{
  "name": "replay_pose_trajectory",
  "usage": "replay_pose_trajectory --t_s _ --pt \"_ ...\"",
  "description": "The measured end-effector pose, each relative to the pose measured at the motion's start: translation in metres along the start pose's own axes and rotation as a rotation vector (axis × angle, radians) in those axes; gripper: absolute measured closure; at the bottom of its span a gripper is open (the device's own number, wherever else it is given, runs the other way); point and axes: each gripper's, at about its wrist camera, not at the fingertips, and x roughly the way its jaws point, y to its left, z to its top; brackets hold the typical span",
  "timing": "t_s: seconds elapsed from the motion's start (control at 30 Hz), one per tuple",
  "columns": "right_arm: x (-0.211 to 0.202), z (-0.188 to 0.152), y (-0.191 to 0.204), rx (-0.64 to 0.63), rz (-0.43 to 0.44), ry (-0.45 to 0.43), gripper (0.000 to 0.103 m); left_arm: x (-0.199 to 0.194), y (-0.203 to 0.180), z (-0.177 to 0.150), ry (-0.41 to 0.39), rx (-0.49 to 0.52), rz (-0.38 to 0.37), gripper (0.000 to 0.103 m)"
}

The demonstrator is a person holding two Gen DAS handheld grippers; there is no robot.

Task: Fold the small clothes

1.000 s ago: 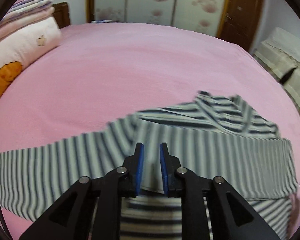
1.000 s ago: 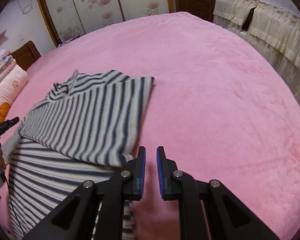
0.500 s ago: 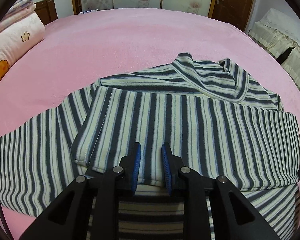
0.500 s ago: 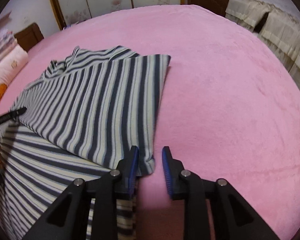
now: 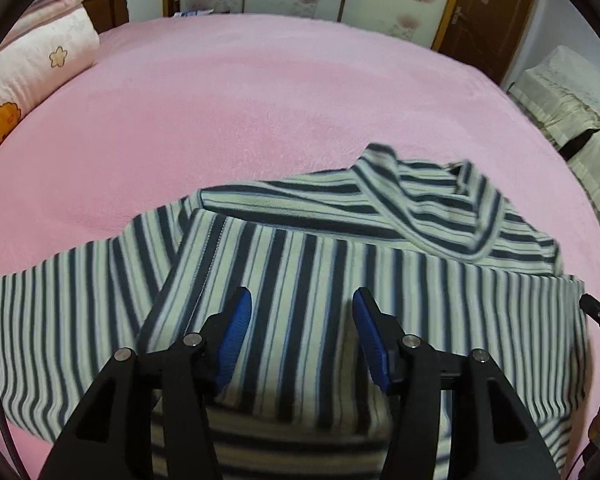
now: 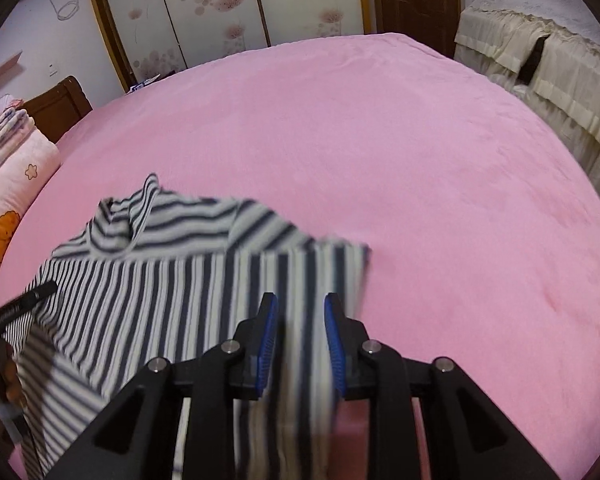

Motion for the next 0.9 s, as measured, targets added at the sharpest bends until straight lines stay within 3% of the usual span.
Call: replay_pose_trajectory --t_s 0.1,0.13,0.23,0.33,0.5,0.63,0.73,0.9 --pt "0.027 0.006 -0.008 0.013 -0.052 0.049 0.083 0.012 0.001 0.003 0.004 0.003 0.035 0.052" --pt "0.034 0.006 -0.014 0.022 -0.085 0.064 0.091 0.015 0.002 0.004 0.006 0.002 0.042 0.052" --pt "0.038 0.003 -0.032 0.044 -0.116 0.063 0.100 0.020 0.006 0.006 0.008 -0.013 0.039 0.051" --pt "0.034 0.000 -0.039 0.044 -0.156 0.058 0.100 0.021 0.007 0.010 0.008 -0.008 0.040 0.051" --pt "0.012 -0.004 -0.046 0.079 -0.110 0.066 0.100 0.010 0.003 0.009 0.006 -0.005 0.045 0.051" --pt "-0.019 -0.007 -0.034 0.063 -0.062 0.038 0.100 -0.023 0.002 0.002 -0.013 -0.007 0.012 0.049" --pt "-0.046 -0.014 -0.021 0.046 -0.031 0.022 0.100 -0.051 -0.002 -0.005 -0.030 0.005 0.001 0.037" --pt "-0.097 -0.032 0.004 0.005 0.000 -0.007 0.100 -0.119 -0.007 -0.021 -0.073 0.022 -0.027 0.028"
